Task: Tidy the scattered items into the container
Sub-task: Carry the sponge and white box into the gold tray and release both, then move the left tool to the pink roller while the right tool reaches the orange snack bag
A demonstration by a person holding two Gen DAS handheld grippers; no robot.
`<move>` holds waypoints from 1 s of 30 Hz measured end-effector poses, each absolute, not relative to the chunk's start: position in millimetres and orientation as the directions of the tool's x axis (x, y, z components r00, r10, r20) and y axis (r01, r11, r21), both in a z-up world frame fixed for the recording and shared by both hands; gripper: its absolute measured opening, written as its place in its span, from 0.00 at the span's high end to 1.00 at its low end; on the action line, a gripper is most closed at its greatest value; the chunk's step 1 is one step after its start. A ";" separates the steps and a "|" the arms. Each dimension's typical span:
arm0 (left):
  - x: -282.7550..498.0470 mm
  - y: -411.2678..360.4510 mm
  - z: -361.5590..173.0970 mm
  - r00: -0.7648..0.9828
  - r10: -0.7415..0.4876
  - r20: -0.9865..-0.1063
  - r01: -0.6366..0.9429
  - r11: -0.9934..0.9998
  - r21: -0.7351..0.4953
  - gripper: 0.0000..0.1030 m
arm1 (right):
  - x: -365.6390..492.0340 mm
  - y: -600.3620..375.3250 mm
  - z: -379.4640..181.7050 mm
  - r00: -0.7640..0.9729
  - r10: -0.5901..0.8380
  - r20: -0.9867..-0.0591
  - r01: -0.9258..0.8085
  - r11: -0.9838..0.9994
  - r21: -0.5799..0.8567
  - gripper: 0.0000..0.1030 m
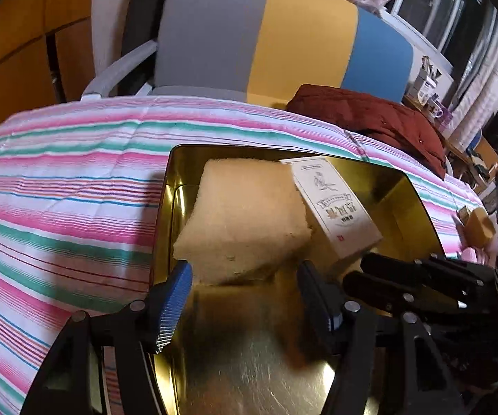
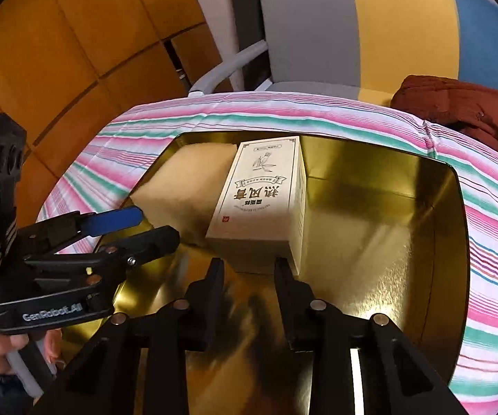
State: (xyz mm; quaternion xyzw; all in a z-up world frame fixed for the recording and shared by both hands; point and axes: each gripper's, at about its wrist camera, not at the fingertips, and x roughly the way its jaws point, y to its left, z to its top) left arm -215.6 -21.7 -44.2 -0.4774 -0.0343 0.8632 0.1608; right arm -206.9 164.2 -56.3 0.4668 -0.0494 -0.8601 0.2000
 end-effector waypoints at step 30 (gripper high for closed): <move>-13.8 150.0 0.9 -0.370 0.632 -0.680 -0.726 -0.654 -0.213 0.26 | 26.8 377.7 -20.2 -0.821 -0.119 -0.558 -0.030 -0.968 0.251 0.12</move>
